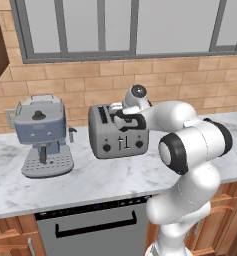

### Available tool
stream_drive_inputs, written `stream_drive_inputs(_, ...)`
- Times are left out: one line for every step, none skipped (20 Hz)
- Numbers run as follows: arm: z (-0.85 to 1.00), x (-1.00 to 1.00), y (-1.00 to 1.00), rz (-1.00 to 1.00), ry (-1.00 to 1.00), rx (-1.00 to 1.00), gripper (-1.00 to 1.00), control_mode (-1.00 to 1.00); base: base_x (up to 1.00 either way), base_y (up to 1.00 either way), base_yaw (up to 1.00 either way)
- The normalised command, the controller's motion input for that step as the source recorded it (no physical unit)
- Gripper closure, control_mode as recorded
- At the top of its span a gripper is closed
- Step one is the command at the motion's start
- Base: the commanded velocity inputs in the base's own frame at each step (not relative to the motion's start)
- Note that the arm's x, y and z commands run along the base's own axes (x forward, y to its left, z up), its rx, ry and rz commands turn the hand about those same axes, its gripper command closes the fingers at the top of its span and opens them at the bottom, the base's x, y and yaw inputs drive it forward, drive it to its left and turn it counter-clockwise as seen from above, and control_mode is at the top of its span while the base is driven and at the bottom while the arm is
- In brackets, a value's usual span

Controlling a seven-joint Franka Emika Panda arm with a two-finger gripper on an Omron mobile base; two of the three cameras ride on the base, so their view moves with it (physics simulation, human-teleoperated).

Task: Start the toaster. Once the lever pops up, take the bread to the plate on the dining counter.

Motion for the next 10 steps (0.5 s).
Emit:
stream_drive_inputs(0.0,0.0,0.0,0.0,0.0,0.0,-1.0,-1.0,0.0,0.0,0.0)
stream_drive_inputs(0.0,0.0,0.0,0.0,0.0,0.0,-1.0,-1.0,0.0,0.0,0.0)
stream_drive_inputs(0.0,0.0,0.0,0.0,0.0,0.0,-1.0,-1.0,0.0,0.0,0.0)
stream_drive_inputs(0.0,0.0,0.0,0.0,0.0,0.0,-1.0,-1.0,0.0,0.0,0.0)
stream_drive_inputs(0.0,0.0,0.0,0.0,0.0,0.0,-1.0,-1.0,0.0,0.0,0.0)
stream_drive_inputs(0.0,0.0,0.0,0.0,0.0,0.0,-1.0,-1.0,0.0,0.0,0.0)
stream_drive_inputs(0.0,0.0,0.0,0.0,0.0,0.0,-1.0,-1.0,0.0,0.0,0.0)
stream_drive_inputs(0.0,0.0,0.0,0.0,0.0,0.0,-1.0,-1.0,0.0,0.0,0.0)
stream_drive_inputs(0.0,0.0,0.0,0.0,0.0,0.0,-1.0,-1.0,0.0,0.0,0.0)
stream_drive_inputs(0.0,0.0,0.0,0.0,0.0,0.0,-1.0,-1.0,0.0,0.0,0.0)
